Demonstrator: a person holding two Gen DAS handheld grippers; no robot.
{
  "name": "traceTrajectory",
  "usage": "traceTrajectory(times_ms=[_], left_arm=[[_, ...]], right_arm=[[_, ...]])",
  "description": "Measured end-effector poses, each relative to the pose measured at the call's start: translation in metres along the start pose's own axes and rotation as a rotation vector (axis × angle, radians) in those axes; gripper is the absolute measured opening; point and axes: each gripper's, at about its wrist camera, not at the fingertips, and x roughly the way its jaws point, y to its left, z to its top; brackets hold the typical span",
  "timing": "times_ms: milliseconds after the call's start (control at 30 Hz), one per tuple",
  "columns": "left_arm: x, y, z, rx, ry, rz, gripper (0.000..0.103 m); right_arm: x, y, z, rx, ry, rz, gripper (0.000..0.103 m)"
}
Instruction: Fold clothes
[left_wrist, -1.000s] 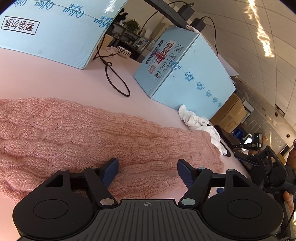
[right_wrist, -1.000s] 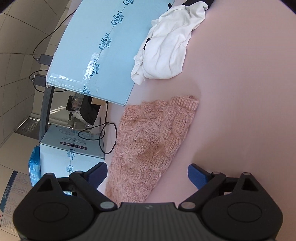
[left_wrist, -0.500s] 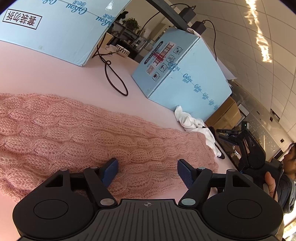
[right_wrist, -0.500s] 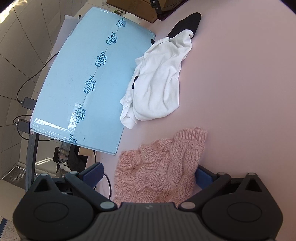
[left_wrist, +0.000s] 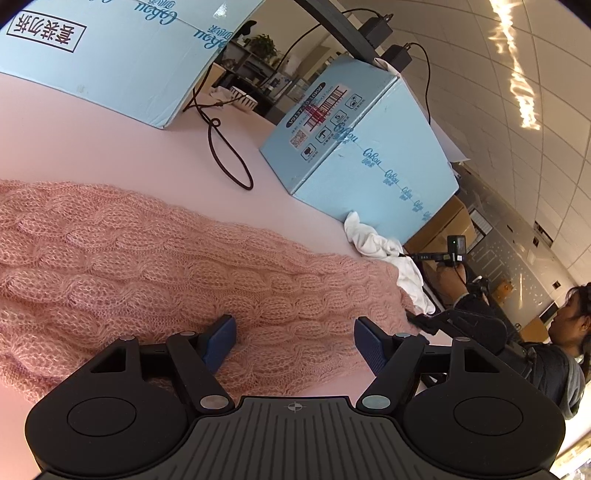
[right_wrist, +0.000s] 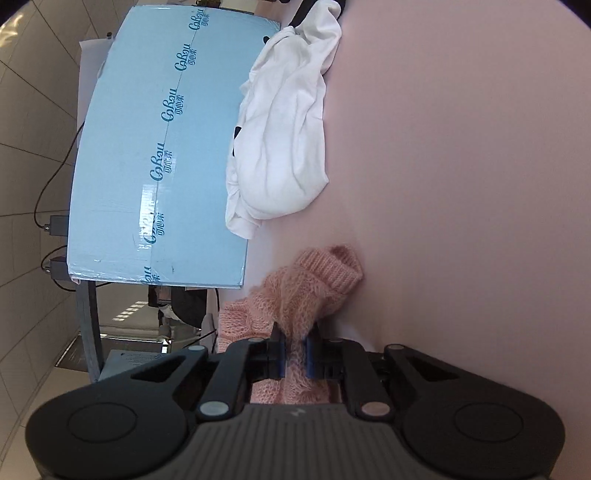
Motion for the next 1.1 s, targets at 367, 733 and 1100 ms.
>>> traceTrajectory(times_ms=[367, 733, 1100], left_arm=[[0.008, -0.009, -0.004, 0.002, 0.076, -0.174, 0.08], [0.038, -0.038, -0.018, -0.087, 0.164, -0.294, 0.08], [-0.05, -0.022, 0.015, -0.006, -0.137, -0.03, 0.086]], right_arm=[[-0.042, -0.006, 0.026, 0.006, -0.03, 0.072, 0.009], [-0.095, -0.019, 0.069, -0.022, -0.144, 0.072, 0.009], [-0.078, 0.091, -0.002, -0.452, -0.191, 0.174, 0.01]])
